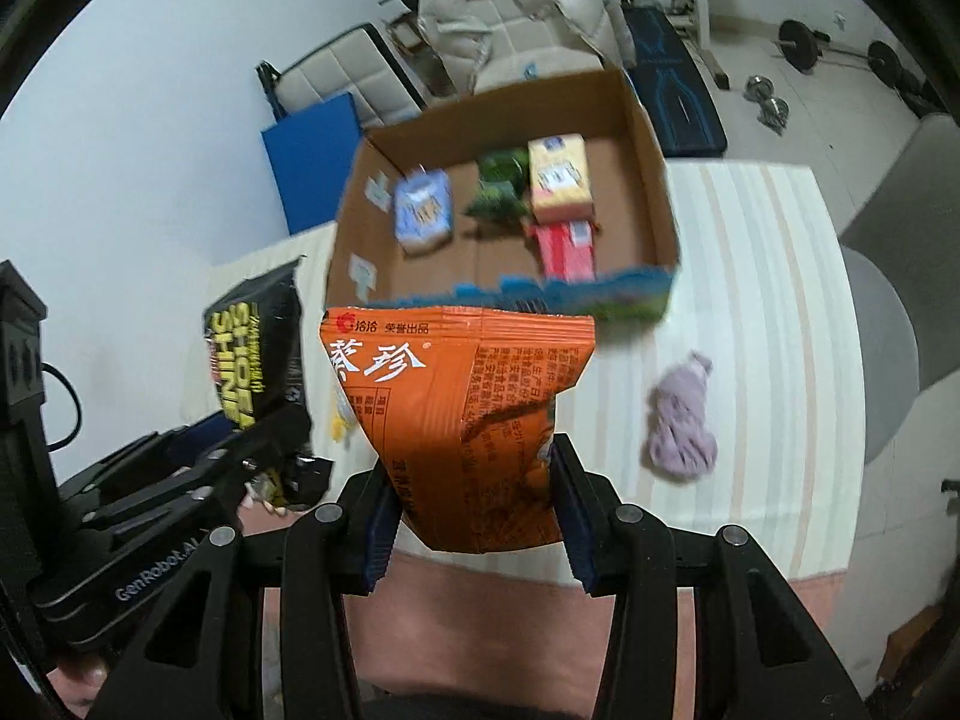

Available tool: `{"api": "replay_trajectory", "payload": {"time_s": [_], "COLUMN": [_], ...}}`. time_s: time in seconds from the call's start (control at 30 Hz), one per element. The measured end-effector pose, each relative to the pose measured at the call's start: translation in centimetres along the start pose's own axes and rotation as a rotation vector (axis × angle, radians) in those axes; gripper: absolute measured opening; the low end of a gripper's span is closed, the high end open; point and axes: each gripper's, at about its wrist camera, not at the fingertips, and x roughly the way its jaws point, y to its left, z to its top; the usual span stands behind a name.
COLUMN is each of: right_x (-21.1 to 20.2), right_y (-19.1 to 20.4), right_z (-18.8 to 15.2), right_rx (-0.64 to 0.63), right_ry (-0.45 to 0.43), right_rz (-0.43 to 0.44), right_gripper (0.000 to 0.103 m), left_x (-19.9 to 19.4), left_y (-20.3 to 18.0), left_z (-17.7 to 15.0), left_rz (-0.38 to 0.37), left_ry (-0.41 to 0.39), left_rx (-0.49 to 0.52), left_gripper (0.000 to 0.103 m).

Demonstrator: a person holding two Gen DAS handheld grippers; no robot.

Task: Organize soft objects
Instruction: 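Place the orange bag and Shoe Shine Wipe pack into the box with both tools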

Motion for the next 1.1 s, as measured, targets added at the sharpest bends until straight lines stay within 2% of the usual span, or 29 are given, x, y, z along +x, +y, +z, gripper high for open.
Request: {"api": "replay_trajectory", "payload": {"time_s": [0.1,0.23,0.37,0.5,0.6,0.83,1.1], "right_x": [0.8,3.1,6.8,10.8,14.3,20.2,24.5], "right_y": [0.8,1.3,1.3,1.3,1.0,0.2,-0.6], "right_z": [2.7,6.8,10.8,13.7,15.2,16.2,16.2], "right_rx": [-0.008,0.004,0.036,0.053,0.068,0.061,0.055], "right_ry": [-0.017,-0.012,0.027,0.074,0.124,0.207,0.276], "right_rz": [0.0,-0.01,-0.012,-0.043,-0.06,-0.117,-0.157], "right_gripper": [0.048,0.048,0.048,0.048,0.048,0.048,0.049], "left_x": [1.1,4.3,8.3,12.4,15.6,21.5,25.1], "left_y": [1.1,3.4,5.5,6.8,7.6,8.7,8.9], "left_z": [3.2,7.8,11.5,13.8,14.4,14.7,14.3], "left_rz": [0.003,-0.011,-0.017,-0.025,-0.03,-0.032,-0.046], "left_ry": [0.013,0.089,0.172,0.251,0.319,0.443,0.515], "left_rx": [-0.003,-0.031,-0.063,-0.084,-0.092,-0.096,-0.107], "left_gripper": [0.04,0.04,0.04,0.04,0.04,0.04,0.042]}}
